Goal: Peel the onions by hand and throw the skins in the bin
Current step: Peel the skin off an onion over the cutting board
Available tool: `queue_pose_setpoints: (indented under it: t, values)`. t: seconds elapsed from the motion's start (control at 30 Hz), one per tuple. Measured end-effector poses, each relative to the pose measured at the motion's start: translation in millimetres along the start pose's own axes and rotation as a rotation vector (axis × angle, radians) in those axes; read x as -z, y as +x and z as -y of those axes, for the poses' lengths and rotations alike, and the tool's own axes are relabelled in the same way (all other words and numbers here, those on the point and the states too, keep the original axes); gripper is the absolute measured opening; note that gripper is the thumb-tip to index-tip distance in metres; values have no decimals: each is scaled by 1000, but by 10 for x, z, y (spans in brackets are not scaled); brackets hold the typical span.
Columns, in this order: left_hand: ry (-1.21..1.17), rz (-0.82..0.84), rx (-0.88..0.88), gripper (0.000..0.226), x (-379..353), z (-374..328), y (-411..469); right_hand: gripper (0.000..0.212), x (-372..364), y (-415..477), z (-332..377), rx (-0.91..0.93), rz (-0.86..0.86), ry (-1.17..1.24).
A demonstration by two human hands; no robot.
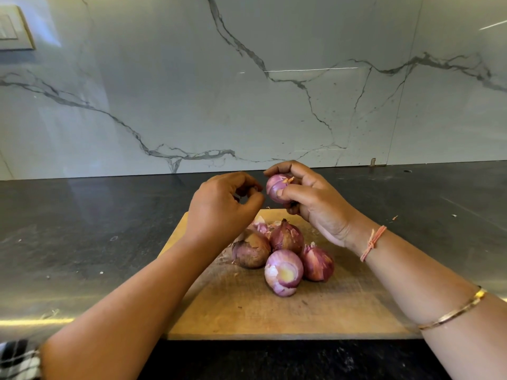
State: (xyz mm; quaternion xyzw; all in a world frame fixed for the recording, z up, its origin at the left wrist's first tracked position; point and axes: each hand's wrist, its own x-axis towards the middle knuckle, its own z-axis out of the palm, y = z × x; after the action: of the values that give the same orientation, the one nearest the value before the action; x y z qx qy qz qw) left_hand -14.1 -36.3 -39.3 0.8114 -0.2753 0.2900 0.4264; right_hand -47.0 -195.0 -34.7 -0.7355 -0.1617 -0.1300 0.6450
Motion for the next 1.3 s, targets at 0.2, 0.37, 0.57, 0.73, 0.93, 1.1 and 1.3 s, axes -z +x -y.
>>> queue_pose_setpoints:
  t: [0.2,0.37,0.57,0.73,0.93,1.1,1.3]
  values:
    - [-24,101,-57,45,13,-31,-31,35,-1,-22,-9,64,-9,-197]
    - [-24,112,-41,50,19,-35,-31,34,6,-56,9,170,39,-479]
    - [28,93,-83,45,20,-46,-38,32,4,-61,17,194,75,-579]
    - [68,51,-132,32,18,-30,-34,29,-5,-57,11,204,73,-577]
    - [35,17,-114,32,8,10,-20,32,-17,-54,5,175,50,-469]
    - [-28,-23,-12,23,3,30,-9,34,-14,-45,3,138,51,-344]
    - [11,-21,68,14,-18,57,9,36,8,-21,-13,137,22,-185]
